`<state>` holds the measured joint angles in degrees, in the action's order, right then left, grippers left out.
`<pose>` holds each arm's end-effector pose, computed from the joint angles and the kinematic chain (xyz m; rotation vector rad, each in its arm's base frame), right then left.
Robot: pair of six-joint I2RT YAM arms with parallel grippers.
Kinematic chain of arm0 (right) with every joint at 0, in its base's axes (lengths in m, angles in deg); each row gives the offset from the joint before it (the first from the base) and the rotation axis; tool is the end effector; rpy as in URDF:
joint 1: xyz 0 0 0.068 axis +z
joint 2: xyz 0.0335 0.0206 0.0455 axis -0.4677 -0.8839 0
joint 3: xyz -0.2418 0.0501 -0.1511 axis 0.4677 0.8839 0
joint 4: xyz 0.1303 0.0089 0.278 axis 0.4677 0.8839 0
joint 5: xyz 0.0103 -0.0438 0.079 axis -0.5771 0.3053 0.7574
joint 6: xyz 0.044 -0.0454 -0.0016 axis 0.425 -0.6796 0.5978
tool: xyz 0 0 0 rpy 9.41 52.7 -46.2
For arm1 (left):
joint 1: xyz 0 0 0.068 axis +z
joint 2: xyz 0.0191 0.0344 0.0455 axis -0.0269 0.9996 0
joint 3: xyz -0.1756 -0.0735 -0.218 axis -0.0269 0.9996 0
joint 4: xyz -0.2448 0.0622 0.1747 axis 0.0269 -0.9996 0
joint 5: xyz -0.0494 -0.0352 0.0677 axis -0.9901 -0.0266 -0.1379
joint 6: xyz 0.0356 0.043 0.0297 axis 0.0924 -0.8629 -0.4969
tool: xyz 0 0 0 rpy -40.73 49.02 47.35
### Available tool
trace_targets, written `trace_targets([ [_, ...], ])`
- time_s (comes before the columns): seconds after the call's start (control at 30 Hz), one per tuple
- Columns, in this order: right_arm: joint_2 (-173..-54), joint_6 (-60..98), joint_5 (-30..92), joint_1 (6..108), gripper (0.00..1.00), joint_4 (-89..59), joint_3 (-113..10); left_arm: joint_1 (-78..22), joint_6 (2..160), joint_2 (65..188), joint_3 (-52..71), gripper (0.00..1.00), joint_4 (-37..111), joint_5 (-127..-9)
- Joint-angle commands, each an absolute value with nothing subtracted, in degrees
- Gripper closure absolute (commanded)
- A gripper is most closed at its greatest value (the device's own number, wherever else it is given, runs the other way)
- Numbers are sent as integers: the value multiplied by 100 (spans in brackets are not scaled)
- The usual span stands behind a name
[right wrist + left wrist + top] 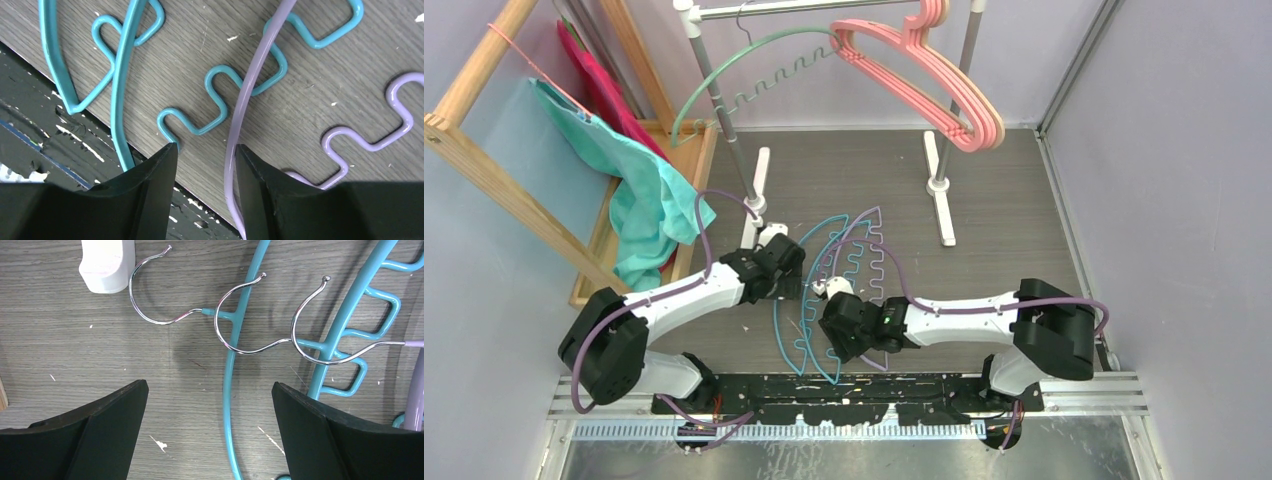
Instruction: Organize the hangers
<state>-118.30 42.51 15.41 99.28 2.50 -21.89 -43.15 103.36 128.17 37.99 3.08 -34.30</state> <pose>0.1112 0.3083 0.1489 -0.8723 2.4963 0.4653 0.2275 -0.1739 0.1694 0.0468 2.5329 0.1138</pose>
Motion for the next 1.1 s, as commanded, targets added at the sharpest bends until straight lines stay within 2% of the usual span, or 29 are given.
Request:
trace_targets([
  [0.0,-11878,4622,1423,10027,50,76,-2029,-4294,10457,12598,3851,2,442,-3277],
  [0.13,-11876,4915,806,10030,53,299,-1835,-4296,10471,12494,3926,2,473,-3290],
  [0.3,-12039,4879,657,10029,53,249,-1659,-4299,10493,12471,3996,2,498,-3298],
  [0.33,-12081,4888,660,10030,56,220,-1635,-4296,10501,12484,4003,2,494,-3292],
  [0.47,-11885,5010,513,10030,97,201,-1545,-4298,10524,12486,4009,2,473,-3290],
  [0.77,-10361,5139,-966,9846,99,771,-2233,-4298,10550,12252,4045,2,416,-3241],
  [0.97,-9526,4895,-108,9094,99,-424,-2637,-4294,10555,11967,4028,2,333,-3211],
  [1.07,-9502,4875,321,8879,99,-1166,-2897,-4300,10555,11925,4023,2,314,-3197],
])
